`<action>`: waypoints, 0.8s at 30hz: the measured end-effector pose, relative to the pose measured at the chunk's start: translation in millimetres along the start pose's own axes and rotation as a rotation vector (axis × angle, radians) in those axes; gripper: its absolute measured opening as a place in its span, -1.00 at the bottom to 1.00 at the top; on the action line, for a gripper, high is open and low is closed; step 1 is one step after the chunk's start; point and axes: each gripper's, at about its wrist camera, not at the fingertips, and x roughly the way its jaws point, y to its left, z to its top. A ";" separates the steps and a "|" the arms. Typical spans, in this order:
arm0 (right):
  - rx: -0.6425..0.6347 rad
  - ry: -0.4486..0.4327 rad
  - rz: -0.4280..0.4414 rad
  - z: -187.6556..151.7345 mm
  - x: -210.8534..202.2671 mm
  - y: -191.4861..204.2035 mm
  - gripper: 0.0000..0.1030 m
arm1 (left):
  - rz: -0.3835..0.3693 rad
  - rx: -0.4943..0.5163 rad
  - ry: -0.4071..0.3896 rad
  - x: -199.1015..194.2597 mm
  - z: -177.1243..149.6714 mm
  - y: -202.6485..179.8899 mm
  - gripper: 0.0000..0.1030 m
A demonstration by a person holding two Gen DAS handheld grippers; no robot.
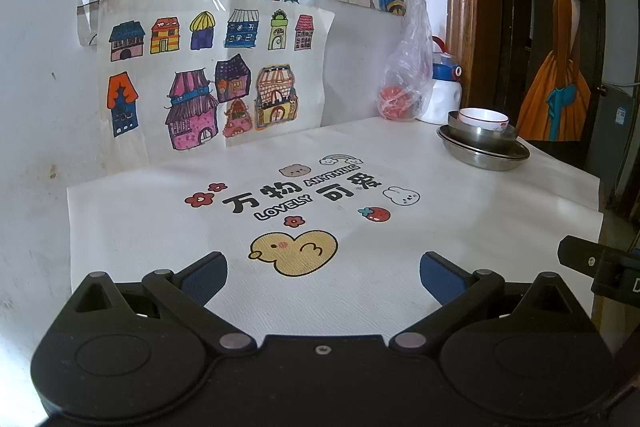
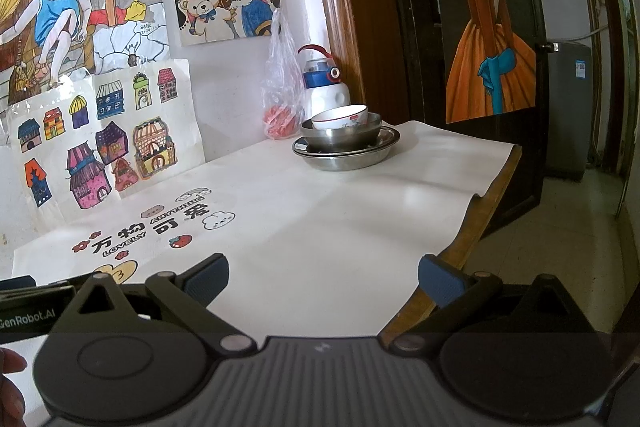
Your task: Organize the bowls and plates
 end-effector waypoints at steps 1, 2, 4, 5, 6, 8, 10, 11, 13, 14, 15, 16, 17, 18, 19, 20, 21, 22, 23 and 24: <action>0.000 0.000 0.000 -0.3 -0.2 0.5 1.00 | 0.000 0.000 0.000 -0.3 -0.3 -0.5 0.98; 0.000 -0.001 0.000 -0.5 -0.5 1.2 1.00 | 0.000 0.000 0.000 -0.1 -0.1 -0.1 0.98; 0.001 -0.002 -0.001 -0.3 -0.7 0.6 1.00 | 0.000 0.000 0.000 -0.2 -0.2 -0.3 0.98; 0.001 -0.002 0.000 -0.4 -1.0 1.2 1.00 | 0.000 0.000 0.000 -0.3 -0.3 -0.5 0.98; 0.001 -0.002 0.000 -0.3 -1.0 0.9 1.00 | 0.000 0.000 0.000 -0.3 -0.2 -0.4 0.98; 0.000 -0.001 0.000 -0.5 -1.0 1.6 1.00 | 0.000 0.001 -0.001 -0.4 -0.4 -0.7 0.98; 0.002 -0.002 -0.001 -0.3 -0.9 0.9 1.00 | 0.000 0.000 0.000 -0.4 -0.2 -0.3 0.98; 0.002 -0.002 -0.001 -0.4 -1.1 1.3 1.00 | 0.000 -0.001 0.001 -0.3 0.1 -0.1 0.98; 0.001 -0.001 -0.001 -0.3 -0.7 0.8 1.00 | 0.000 -0.001 0.001 -0.5 -0.2 -0.7 0.98; 0.002 -0.001 -0.001 -0.5 -0.9 1.1 1.00 | 0.000 -0.001 0.001 -0.4 -0.2 -0.7 0.98; 0.002 -0.001 -0.001 -0.3 -0.6 0.8 1.00 | 0.000 -0.001 0.001 -0.5 -0.2 -1.0 0.98; 0.003 0.000 -0.002 -0.2 -0.8 0.8 1.00 | 0.001 -0.001 0.000 -0.5 -0.1 -1.0 0.99; 0.003 -0.001 -0.002 -0.4 -1.2 1.6 1.00 | 0.000 -0.001 0.000 -0.4 0.1 -0.4 0.99; 0.003 -0.001 -0.002 -0.2 -1.3 1.6 1.00 | 0.000 -0.002 0.001 -0.4 0.2 -0.4 0.98; 0.003 0.000 -0.002 -0.1 -0.8 0.8 1.00 | 0.000 -0.002 0.001 -0.6 -0.2 -0.8 0.99; 0.004 0.000 -0.002 -0.1 -0.8 1.1 1.00 | 0.000 -0.001 0.001 -0.6 -0.4 -0.9 0.98; 0.004 0.000 -0.001 -0.2 -1.0 1.5 1.00 | 0.000 -0.001 0.001 -0.7 -0.7 -1.4 0.98; 0.003 0.000 -0.001 -0.2 -1.0 1.4 1.00 | 0.000 -0.001 0.001 -0.5 -0.4 -0.9 0.98; 0.004 0.001 -0.002 -0.1 -0.7 0.9 1.00 | 0.000 -0.001 0.001 -0.4 -0.4 -0.8 0.98; 0.004 0.001 -0.002 -0.1 -1.0 1.4 1.00 | 0.000 -0.001 0.001 -0.3 -0.4 -0.7 0.98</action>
